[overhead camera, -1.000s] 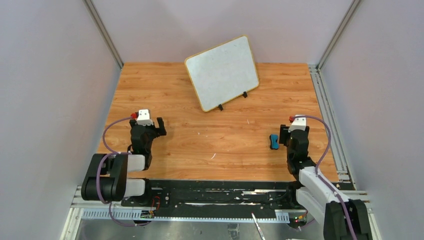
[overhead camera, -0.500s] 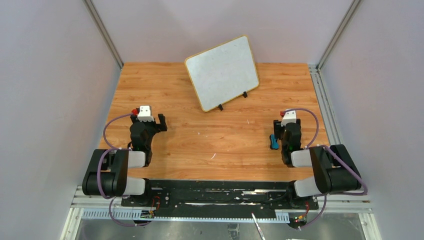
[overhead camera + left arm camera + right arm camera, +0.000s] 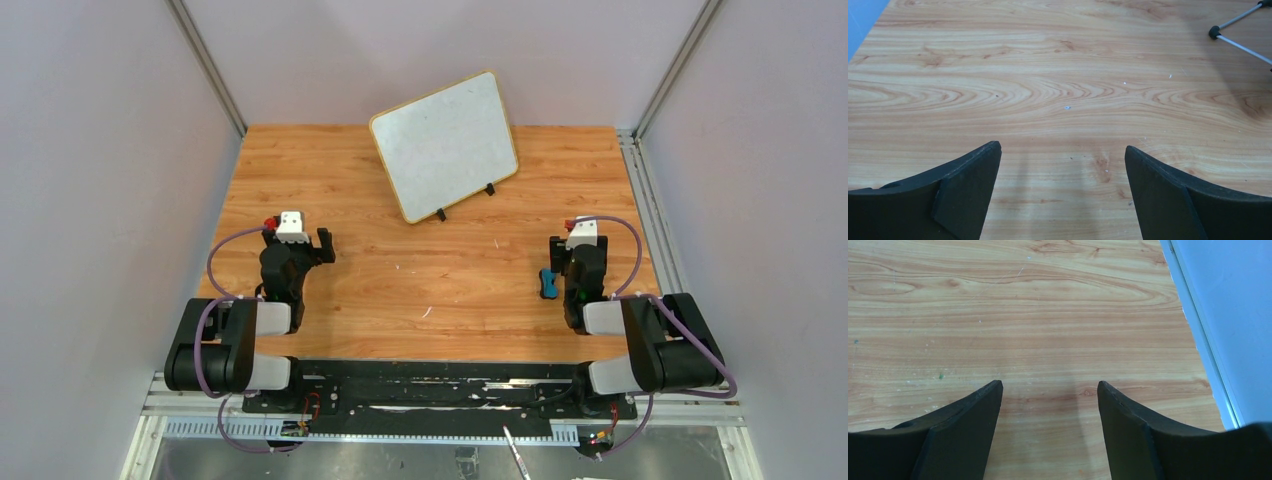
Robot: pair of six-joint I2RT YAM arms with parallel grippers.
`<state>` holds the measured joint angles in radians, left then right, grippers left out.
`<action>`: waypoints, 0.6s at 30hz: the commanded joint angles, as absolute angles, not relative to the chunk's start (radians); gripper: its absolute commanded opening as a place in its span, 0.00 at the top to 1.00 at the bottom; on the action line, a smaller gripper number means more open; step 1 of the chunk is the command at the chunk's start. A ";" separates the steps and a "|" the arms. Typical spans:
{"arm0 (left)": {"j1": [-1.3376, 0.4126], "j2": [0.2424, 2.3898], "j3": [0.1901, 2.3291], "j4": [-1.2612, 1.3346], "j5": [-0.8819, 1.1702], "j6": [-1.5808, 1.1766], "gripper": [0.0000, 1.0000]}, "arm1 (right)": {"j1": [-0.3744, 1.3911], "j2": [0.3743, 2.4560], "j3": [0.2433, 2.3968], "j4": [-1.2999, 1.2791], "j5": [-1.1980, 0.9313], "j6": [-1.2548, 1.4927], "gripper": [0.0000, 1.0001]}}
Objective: Erase the whiteboard
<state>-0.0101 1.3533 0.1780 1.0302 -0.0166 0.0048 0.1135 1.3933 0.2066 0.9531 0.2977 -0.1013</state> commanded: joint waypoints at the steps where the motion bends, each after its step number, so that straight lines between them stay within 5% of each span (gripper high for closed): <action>1: -0.014 1.362 0.196 1.063 -0.010 0.026 0.02 | 0.096 1.387 0.228 0.984 0.325 -0.086 0.29; 18: -0.014 1.362 0.196 1.063 -0.012 0.026 0.02 | 0.090 1.391 0.236 0.973 0.311 -0.084 0.28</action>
<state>-0.0101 1.3533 0.1780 1.0302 -0.0135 0.0067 0.1081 1.3933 0.2070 0.9527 0.2993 -0.1009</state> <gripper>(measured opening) 0.982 0.720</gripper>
